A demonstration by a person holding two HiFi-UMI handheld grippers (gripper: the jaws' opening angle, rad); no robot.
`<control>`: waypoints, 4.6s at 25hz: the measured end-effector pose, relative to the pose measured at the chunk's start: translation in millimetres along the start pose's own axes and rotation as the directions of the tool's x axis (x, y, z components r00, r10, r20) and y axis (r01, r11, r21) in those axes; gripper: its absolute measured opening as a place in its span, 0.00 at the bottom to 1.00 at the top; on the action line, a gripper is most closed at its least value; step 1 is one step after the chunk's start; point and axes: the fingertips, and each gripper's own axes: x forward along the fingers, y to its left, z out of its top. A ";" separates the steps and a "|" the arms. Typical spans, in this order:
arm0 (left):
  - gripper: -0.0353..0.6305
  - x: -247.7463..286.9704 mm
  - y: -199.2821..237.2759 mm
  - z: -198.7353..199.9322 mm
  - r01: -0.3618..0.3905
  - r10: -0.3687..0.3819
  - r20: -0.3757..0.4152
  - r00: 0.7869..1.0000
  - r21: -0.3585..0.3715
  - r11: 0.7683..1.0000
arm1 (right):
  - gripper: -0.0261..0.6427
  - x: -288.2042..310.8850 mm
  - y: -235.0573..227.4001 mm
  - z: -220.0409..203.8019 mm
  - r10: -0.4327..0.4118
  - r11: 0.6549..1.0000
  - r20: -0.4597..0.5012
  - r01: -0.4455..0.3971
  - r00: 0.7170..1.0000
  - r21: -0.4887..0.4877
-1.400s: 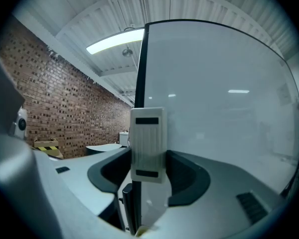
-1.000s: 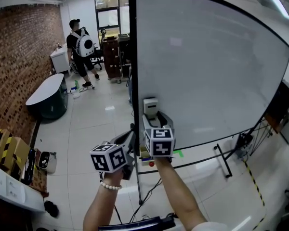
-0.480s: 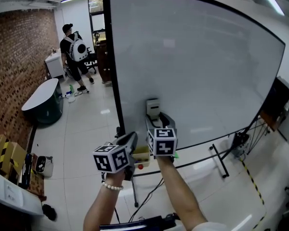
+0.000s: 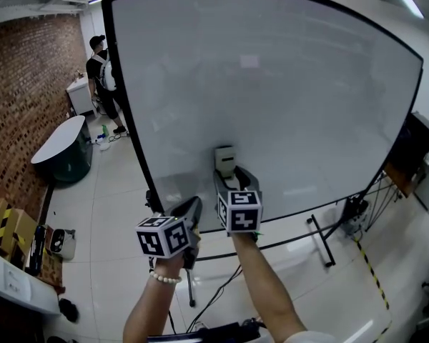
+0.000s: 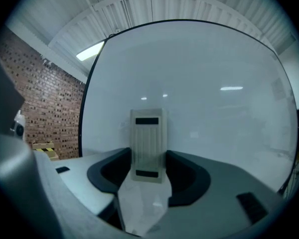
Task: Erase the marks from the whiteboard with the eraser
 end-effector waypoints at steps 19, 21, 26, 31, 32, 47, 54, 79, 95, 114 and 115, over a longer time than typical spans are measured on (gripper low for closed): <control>0.03 121.8 -144.1 -49.7 -0.055 0.056 -0.009 0.998 0.028 0.998 | 0.41 -35.5 -192.5 1.1 0.052 0.999 -0.012 -0.052 0.999 -0.004; 0.03 133.6 -154.5 -52.9 -0.050 0.050 -0.014 0.999 0.041 0.998 | 0.41 -37.0 -211.2 1.4 0.043 0.999 -0.013 -0.043 0.999 -0.004; 0.03 162.6 -175.5 -59.3 0.000 0.002 -0.040 0.999 0.058 0.998 | 0.41 -41.8 -250.1 0.1 0.016 1.000 -0.010 -0.016 1.000 0.010; 0.03 192.8 -191.8 -66.9 0.090 -0.085 -0.074 0.994 0.058 0.994 | 0.41 -45.7 -278.1 -1.3 -0.012 1.000 -0.008 0.012 1.000 0.003; 0.03 199.3 -197.5 -68.9 0.107 -0.102 -0.084 0.991 0.059 0.993 | 0.41 -47.1 -285.4 0.0 -0.013 1.000 -0.006 0.013 1.000 0.008; 0.03 319.6 -302.4 -98.5 0.095 -0.092 -0.052 0.994 0.053 0.994 | 0.41 -78.7 -440.0 0.4 0.040 0.999 -0.012 -0.041 0.999 -0.028; 0.03 378.9 -367.1 -123.0 0.086 -0.083 -0.056 0.995 0.050 0.995 | 0.41 -97.3 -538.9 1.7 0.031 0.999 -0.006 -0.031 0.999 -0.008; 0.03 556.6 -546.6 -186.5 0.216 -0.193 -0.193 0.962 0.106 0.971 | 0.42 -152.6 -829.0 -2.3 -0.007 1.000 0.000 0.007 1.000 -0.014; 0.03 598.4 -587.2 -224.7 0.315 -0.275 -0.281 0.919 0.109 0.943 | 0.42 -169.7 -946.9 -14.5 -0.091 0.995 0.013 0.092 0.996 -0.031; 0.03 603.7 -542.9 -269.7 0.308 -0.273 -0.298 0.915 0.076 0.948 | 0.41 -163.2 -965.0 -102.9 -0.145 0.989 -0.013 0.145 0.989 -0.004; 0.03 601.4 -539.7 -269.7 0.306 -0.272 -0.294 0.916 0.075 0.949 | 0.41 -163.4 -962.7 -102.3 -0.145 0.989 -0.014 0.145 0.989 -0.003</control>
